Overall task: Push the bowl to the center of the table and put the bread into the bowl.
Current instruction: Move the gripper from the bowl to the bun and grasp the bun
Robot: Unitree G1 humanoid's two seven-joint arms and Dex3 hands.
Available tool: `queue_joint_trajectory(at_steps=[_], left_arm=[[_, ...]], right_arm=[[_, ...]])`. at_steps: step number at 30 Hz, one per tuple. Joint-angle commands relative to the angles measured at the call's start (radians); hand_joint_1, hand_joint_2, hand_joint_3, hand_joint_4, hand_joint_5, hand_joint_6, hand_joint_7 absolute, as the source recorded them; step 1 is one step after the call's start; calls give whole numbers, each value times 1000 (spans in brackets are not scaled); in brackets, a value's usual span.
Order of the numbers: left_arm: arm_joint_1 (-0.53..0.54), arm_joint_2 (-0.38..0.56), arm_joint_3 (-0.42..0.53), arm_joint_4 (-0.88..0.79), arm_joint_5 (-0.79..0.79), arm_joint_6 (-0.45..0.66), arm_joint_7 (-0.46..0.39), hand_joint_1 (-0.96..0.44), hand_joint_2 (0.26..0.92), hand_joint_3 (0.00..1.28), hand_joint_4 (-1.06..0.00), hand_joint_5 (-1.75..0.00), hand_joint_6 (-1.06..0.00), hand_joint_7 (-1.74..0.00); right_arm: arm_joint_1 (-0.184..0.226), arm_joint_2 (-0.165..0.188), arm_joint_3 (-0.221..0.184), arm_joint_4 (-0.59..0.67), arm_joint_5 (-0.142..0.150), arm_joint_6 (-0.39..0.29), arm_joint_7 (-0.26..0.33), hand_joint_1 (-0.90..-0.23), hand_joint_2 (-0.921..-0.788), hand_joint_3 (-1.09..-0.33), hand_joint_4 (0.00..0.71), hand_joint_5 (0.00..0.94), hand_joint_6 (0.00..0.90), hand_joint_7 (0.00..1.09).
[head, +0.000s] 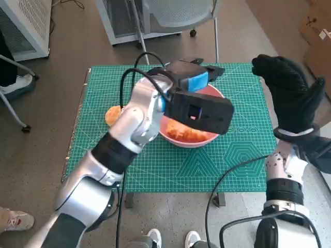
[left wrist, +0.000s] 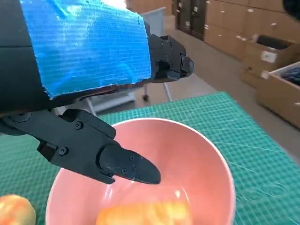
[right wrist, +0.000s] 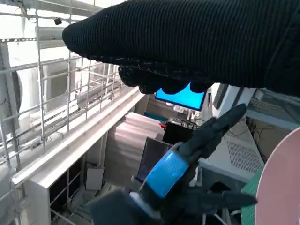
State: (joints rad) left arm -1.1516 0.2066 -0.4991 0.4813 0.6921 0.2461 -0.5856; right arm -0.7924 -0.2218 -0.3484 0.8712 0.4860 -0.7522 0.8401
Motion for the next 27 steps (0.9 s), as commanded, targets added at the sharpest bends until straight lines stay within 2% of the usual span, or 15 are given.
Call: queue_joint_trajectory(at_steps=[1, 7, 13, 22, 27], left_arm=[[40, 54, 40, -145, -23, 32, -51, -595, 908, 6, 1, 1, -123, -42], [106, 155, 116, -338, -39, 73, -100, -617, 912, 6, 1, 1, -121, -38], [187, 266, 213, -479, -50, 84, -103, -605, 909, 2, 1, 1, -126, -38], [304, 388, 309, -578, -30, 118, -89, -515, 834, 0, 1, 1, -159, -38], [341, 432, 326, -593, -31, 172, -122, -473, 792, 0, 1, 1, -163, -31]], right_arm=[[8, 8, 5, 15, -5, 14, 6, -606, -921, -526, 280, 0, 379, 0], [5, 8, 8, 13, -4, 19, 8, -610, -921, -524, 277, 0, 379, 1], [4, 7, 6, 11, 2, 25, 16, -614, -921, -524, 278, 1, 381, 1], [-1, 9, 2, 17, 5, 34, 19, -617, -921, -523, 279, 1, 382, 2], [-5, 13, 2, 23, 4, 33, 19, -617, -921, -523, 278, 0, 382, 1]])
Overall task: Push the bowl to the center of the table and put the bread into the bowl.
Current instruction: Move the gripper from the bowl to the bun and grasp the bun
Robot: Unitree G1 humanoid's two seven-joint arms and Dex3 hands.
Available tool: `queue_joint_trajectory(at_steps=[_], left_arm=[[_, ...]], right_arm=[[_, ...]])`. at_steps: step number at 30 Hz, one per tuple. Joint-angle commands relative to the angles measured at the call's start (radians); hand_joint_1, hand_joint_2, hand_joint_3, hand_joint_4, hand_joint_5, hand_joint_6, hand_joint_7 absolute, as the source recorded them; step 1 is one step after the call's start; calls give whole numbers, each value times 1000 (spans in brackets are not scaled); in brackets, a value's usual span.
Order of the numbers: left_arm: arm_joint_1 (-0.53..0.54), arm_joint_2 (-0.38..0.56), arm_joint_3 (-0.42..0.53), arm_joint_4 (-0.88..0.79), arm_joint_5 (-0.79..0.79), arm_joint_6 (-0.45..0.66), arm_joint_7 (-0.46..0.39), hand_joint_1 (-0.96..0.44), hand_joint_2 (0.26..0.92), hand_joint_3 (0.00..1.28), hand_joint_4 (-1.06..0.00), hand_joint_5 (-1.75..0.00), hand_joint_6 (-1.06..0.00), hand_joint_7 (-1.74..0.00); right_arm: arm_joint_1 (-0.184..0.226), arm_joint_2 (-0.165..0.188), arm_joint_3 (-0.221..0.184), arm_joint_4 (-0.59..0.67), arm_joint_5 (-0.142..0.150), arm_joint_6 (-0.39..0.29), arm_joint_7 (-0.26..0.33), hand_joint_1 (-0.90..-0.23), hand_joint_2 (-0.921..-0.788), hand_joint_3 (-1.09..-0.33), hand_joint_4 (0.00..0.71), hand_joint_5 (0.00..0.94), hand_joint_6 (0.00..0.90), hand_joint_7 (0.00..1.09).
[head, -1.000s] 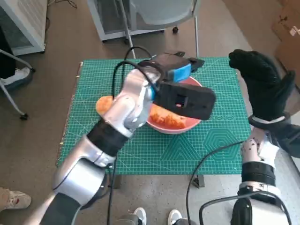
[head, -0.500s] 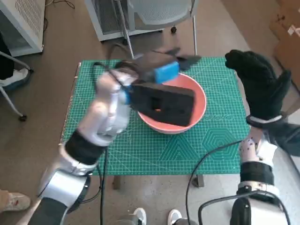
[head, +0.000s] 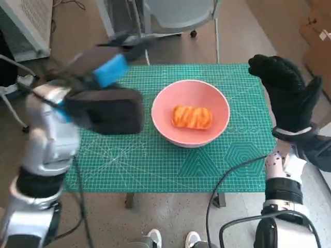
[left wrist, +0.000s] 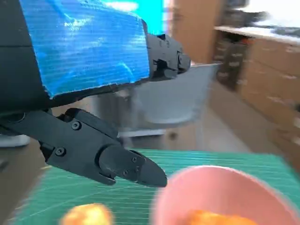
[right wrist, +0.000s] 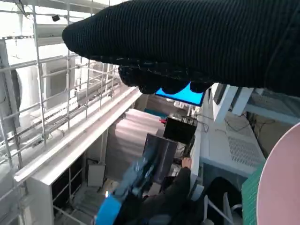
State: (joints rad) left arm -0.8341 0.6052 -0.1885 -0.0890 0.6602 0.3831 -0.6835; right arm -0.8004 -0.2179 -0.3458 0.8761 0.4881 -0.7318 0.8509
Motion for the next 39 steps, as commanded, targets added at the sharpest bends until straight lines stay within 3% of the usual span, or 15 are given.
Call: queue_joint_trajectory(at_steps=[1, 9, 17, 26, 39], left_arm=[[28, 39, 14, -23, 0, 43, -30, -469, 787, 0, 1, 1, -162, -30], [68, 73, -16, -30, 17, 103, -76, -402, 737, 0, 1, 1, -145, -12], [80, 75, -42, 33, 10, 94, -69, -353, 716, 0, 1, 1, -140, -6], [77, 40, -81, 158, -2, 51, -20, -341, 709, 4, 1, 1, -138, -3], [41, -55, -170, 412, 38, 11, 127, -330, 710, 4, 1, 1, -149, -7]], right_arm=[[3, 10, -1, 18, 2, 12, 9, -617, -921, -523, 278, 0, 382, 1], [-11, 17, -1, 37, -2, 1, 15, -614, -921, -524, 277, 0, 381, 1], [-30, 18, -3, 66, 0, 2, 34, -614, -921, -523, 276, 0, 381, 0], [-40, 15, -7, 77, 4, 7, 60, -614, -921, -522, 278, 1, 382, 1], [-52, -2, -19, 101, 5, 10, 88, -614, -921, -525, 275, 0, 380, 0]])
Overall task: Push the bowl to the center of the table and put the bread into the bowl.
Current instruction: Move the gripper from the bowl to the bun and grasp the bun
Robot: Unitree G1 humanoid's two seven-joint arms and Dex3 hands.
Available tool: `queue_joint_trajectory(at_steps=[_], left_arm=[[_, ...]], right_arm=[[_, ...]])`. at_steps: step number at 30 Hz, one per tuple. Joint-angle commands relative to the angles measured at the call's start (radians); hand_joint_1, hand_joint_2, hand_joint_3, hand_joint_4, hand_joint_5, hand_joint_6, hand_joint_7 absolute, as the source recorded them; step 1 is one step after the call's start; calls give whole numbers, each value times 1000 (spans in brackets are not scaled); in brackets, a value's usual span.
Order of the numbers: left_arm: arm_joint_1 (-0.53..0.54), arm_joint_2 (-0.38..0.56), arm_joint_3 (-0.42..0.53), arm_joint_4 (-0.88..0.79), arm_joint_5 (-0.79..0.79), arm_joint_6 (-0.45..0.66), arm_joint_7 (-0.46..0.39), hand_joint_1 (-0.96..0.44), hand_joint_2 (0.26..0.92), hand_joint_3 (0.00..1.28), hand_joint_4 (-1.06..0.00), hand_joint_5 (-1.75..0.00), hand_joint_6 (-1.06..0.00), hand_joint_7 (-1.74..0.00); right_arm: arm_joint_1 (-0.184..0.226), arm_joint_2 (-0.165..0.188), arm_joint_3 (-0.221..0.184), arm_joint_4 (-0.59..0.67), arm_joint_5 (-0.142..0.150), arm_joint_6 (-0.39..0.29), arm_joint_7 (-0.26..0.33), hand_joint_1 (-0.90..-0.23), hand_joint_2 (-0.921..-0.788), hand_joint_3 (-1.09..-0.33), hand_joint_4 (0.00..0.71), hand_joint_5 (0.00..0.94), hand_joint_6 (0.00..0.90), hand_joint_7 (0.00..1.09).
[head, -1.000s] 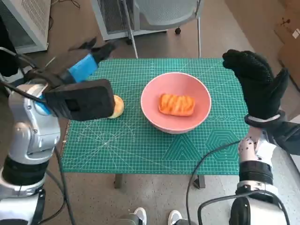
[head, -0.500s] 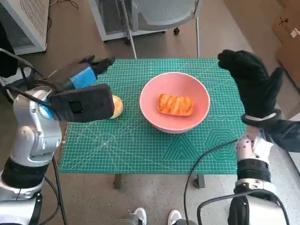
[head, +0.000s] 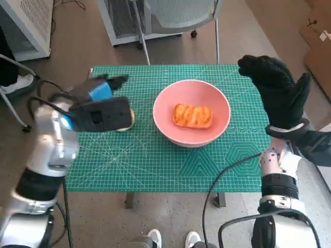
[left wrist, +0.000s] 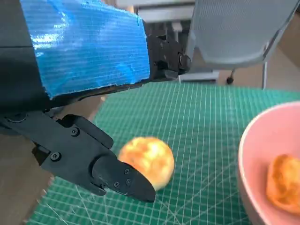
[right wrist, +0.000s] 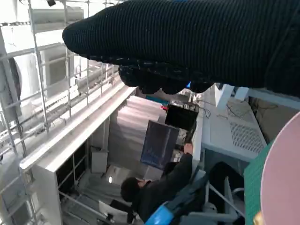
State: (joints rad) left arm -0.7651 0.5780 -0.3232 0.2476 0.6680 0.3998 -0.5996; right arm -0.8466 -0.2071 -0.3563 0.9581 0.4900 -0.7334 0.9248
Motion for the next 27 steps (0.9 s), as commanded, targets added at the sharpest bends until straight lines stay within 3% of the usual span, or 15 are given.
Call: queue_joint_trajectory(at_steps=[1, 19, 27], left_arm=[[-31, -32, -41, 88, 33, -6, 50, -332, 710, 4, 1, 1, -151, -7], [-138, -112, -142, 397, 68, -40, 110, -380, 717, 4, 1, 1, -161, -6], [-197, -149, -166, 555, 66, -78, 143, -326, 710, 1, 1, 1, -160, -4]], right_arm=[[-6, -14, -10, 20, 4, 13, 15, -613, -921, -525, 274, 0, 380, 0], [-1, -30, -11, 9, -4, 18, 9, -603, -921, -527, 273, 0, 380, 0], [3, -29, -10, -5, -7, 23, 1, -603, -921, -527, 273, 0, 381, 1]])
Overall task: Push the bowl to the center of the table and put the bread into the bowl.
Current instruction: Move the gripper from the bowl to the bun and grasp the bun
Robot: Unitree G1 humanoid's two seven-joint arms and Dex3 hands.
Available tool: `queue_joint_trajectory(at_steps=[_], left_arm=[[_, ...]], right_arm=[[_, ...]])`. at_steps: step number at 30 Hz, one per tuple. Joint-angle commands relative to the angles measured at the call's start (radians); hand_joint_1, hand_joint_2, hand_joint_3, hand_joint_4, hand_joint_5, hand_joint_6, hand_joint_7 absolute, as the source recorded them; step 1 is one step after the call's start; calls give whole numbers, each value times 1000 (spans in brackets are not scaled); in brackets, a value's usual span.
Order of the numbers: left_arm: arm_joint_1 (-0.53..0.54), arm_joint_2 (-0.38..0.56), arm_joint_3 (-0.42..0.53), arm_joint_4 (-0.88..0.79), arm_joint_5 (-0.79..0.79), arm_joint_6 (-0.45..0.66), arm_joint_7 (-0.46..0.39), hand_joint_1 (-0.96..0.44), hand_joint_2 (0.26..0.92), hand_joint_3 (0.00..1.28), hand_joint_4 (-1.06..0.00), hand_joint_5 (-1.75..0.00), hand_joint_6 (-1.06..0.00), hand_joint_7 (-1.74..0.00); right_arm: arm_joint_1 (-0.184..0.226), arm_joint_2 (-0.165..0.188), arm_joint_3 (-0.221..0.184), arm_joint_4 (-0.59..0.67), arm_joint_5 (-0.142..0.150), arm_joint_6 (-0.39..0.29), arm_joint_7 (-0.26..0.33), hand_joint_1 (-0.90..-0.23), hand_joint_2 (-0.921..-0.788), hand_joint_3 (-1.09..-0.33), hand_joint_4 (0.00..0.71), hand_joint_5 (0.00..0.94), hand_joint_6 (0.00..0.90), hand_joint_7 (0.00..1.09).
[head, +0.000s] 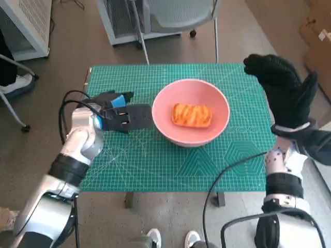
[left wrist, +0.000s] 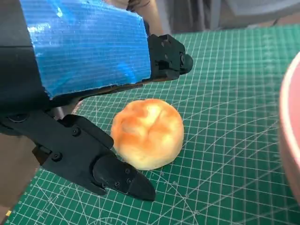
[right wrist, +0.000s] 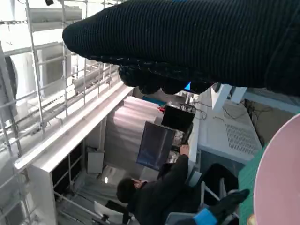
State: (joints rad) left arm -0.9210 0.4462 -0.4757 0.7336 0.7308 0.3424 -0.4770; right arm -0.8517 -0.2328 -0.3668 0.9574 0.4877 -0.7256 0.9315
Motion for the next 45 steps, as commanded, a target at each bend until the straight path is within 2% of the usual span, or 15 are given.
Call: queue_joint_trajectory(at_steps=[1, 18, 21, 22, 23, 24, 25, 26, 27, 29, 31, 35, 36, 37, 45], left_arm=[[-48, -23, -17, 91, 3, -24, 25, -315, 709, 1, 1, 1, -160, -3], [-140, -96, -49, 367, 0, -74, 119, -43, 697, 5, -36, -12, -174, -7], [-150, -107, -47, 412, -6, -78, 138, 24, 712, 14, -88, -30, -197, -15], [-153, -109, -46, 423, -7, -79, 144, 36, 718, 17, -153, -63, -203, -17], [-156, -113, -45, 438, -9, -79, 151, 53, 725, 21, -249, -113, -212, -19], [-158, -115, -45, 449, -10, -78, 156, 122, 710, 120, -349, -337, -220, -22], [-160, -118, -45, 460, -11, -77, 164, 224, 668, 309, -479, -691, -232, -19], [-160, -121, -46, 469, -8, -75, 176, 303, 574, 559, -558, -977, -248, -16], [-161, -122, -48, 476, -7, -74, 185, 356, 504, 728, -621, -1152, -268, -17], [-163, -126, -54, 490, -1, -74, 205, 403, 443, 873, -675, -1303, -286, -19], [-162, -130, -63, 504, 8, -73, 232, 417, 455, 867, -705, -1339, -327, -28], [-156, -132, -90, 521, 31, -74, 292, 415, 521, 795, -690, -1381, -435, -62], [-153, -130, -98, 521, 39, -79, 316, 413, 534, 790, -671, -1402, -453, -69], [-151, -129, -104, 522, 43, -83, 331, 404, 568, 801, -597, -1484, -494, -84], [-149, -117, -118, 523, 46, -107, 386, 389, 621, 868, -426, -1680, -556, -99]], right_arm=[[10, -3, 1, -7, -5, 15, -6, -603, -921, -527, 273, 0, 381, 1], [17, 0, 2, -15, -9, 2, -10, -602, -921, -529, 276, 1, 377, 0], [18, 1, 3, -19, -8, 1, -10, -602, -921, -530, 277, 1, 371, 0], [18, 1, 3, -19, -8, 1, -9, -602, -921, -530, 277, 1, 371, 0], [18, 0, 2, -19, -8, 2, -9, -602, -921, -530, 277, 1, 370, 0], [17, 0, 2, -19, -7, 3, -9, -602, -921, -530, 277, 1, 369, 0], [17, 0, 2, -18, -7, 4, -9, -602, -921, -530, 276, 1, 369, 0], [17, 0, 2, -18, -6, 5, -9, -602, -921, -531, 276, 1, 368, 0], [17, 0, 2, -19, -6, 5, -9, -603, -921, -531, 276, 1, 368, 0], [18, 0, 2, -19, -6, 5, -9, -604, -921, -531, 276, 1, 368, 0], [19, 0, 2, -21, -6, 6, -9, -605, -921, -531, 276, 1, 368, 0], [20, 1, 2, -24, -3, 9, -7, -605, -921, -531, 276, 1, 368, 0], [21, 2, 2, -25, -2, 10, -6, -605, -921, -531, 276, 1, 368, 0], [21, 2, 2, -26, -2, 11, -6, -605, -921, -531, 277, 1, 368, 0], [18, 3, 1, -20, 2, 15, 2, -607, -921, -531, 276, 0, 367, 0]])
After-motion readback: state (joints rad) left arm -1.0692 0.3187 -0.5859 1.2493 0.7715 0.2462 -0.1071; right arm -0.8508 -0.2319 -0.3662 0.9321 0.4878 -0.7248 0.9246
